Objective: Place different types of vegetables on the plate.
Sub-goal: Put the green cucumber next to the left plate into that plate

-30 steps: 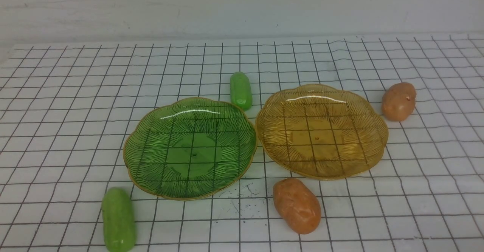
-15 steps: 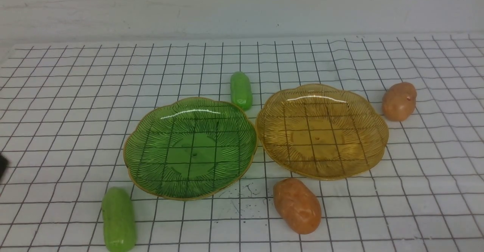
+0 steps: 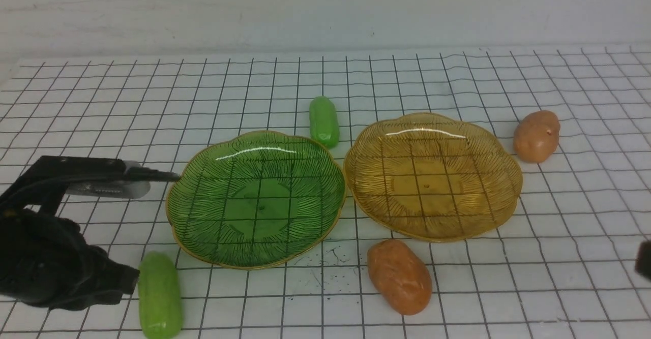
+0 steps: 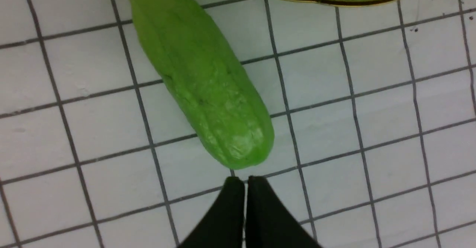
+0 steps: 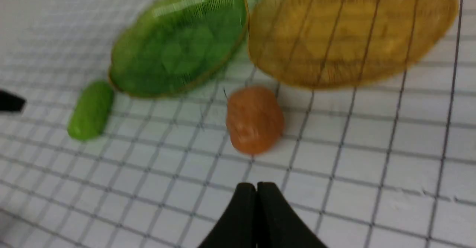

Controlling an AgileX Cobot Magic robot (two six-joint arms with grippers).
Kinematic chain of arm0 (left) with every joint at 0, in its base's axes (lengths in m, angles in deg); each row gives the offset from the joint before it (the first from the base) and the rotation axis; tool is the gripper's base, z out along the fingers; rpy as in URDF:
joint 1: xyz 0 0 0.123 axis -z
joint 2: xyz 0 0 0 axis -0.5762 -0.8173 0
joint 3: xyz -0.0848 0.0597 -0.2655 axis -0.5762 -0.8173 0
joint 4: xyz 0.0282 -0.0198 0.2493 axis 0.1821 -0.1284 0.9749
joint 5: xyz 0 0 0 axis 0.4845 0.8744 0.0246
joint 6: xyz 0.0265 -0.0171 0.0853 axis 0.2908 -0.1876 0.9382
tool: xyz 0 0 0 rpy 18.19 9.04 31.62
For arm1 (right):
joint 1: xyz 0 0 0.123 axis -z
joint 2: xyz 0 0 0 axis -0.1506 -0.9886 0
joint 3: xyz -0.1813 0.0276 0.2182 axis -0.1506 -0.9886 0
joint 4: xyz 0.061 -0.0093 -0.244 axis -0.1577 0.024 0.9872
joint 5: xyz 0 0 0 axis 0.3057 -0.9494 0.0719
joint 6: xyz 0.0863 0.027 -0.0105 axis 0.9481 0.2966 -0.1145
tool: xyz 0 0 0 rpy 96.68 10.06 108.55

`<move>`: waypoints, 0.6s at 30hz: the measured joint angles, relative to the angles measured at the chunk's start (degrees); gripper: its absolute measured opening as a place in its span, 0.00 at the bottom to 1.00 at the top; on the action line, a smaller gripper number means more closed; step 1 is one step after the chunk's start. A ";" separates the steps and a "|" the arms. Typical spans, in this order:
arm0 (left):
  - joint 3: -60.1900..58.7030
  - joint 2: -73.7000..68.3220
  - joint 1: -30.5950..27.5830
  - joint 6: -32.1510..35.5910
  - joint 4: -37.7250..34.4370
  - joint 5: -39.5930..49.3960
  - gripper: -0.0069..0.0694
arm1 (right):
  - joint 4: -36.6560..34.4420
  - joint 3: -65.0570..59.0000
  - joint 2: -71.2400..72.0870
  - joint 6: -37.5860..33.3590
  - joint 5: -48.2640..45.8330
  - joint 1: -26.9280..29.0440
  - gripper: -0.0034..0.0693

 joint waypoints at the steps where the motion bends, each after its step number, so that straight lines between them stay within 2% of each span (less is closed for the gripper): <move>1: 0.39 -0.98 0.00 -0.05 0.00 -0.44 0.08 | 2.09 1.02 -2.33 -0.83 -1.72 0.00 0.03; 4: 0.85 -2.95 0.00 -1.57 0.29 -2.08 0.08 | 10.26 2.91 -9.92 -2.15 -4.20 0.00 0.03; 6: 0.85 -4.04 0.00 -2.80 1.27 -3.20 0.08 | 12.60 3.06 -13.04 -1.74 -4.58 0.00 0.03; 10: 0.85 -6.14 0.00 -4.37 2.61 -4.27 0.14 | 11.20 3.06 -16.10 -1.73 -4.08 0.00 0.03; 14: 0.85 -7.73 0.00 -5.20 2.30 -4.60 0.27 | 6.84 3.06 -16.17 -3.14 -2.76 0.00 0.03; 18: 0.91 -9.76 0.00 -5.42 1.84 -6.00 0.51 | 4.26 3.06 -16.17 -5.49 -2.33 0.00 0.03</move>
